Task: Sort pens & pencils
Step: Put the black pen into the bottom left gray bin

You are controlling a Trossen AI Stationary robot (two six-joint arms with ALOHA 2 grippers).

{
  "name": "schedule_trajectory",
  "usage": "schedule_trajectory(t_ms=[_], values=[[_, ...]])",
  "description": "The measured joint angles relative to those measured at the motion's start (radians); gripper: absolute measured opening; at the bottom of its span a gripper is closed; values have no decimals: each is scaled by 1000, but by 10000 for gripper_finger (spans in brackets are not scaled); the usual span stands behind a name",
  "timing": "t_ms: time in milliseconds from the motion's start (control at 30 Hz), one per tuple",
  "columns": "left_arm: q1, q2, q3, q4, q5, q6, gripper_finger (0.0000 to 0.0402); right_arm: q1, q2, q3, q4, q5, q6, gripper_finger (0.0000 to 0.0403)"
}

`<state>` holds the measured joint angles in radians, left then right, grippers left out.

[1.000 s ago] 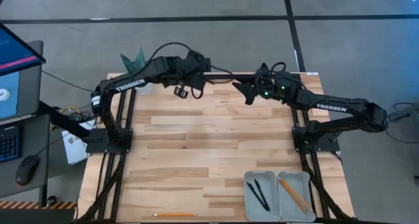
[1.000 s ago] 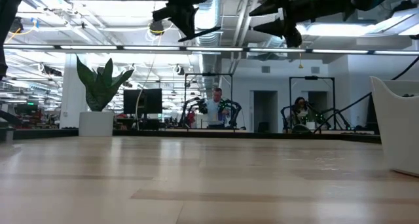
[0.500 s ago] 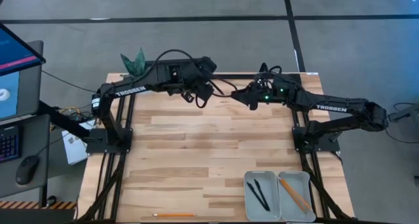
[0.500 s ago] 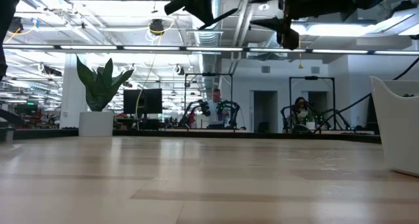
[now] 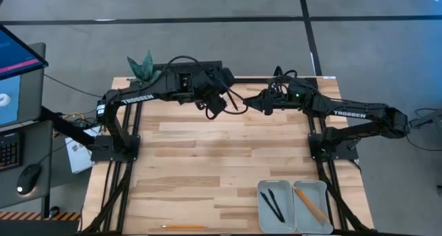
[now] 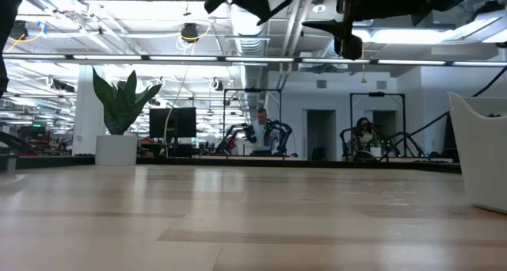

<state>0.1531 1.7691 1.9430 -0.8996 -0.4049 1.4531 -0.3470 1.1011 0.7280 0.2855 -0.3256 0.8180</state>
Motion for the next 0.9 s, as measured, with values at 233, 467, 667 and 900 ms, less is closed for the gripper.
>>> schedule_trajectory(t_ms=[233,467,667,900], values=[[-3,0,0,41,35,71,36,18,0,0,18,0,23,228],[-4,53,-1,59,26,91,36,33,0,0,71,4,47,227],[-3,86,-1,62,-10,134,36,33,0,0,28,51,16,211],[-2,75,0,87,0,97,36,25,20,0,0,74,-24,189]])
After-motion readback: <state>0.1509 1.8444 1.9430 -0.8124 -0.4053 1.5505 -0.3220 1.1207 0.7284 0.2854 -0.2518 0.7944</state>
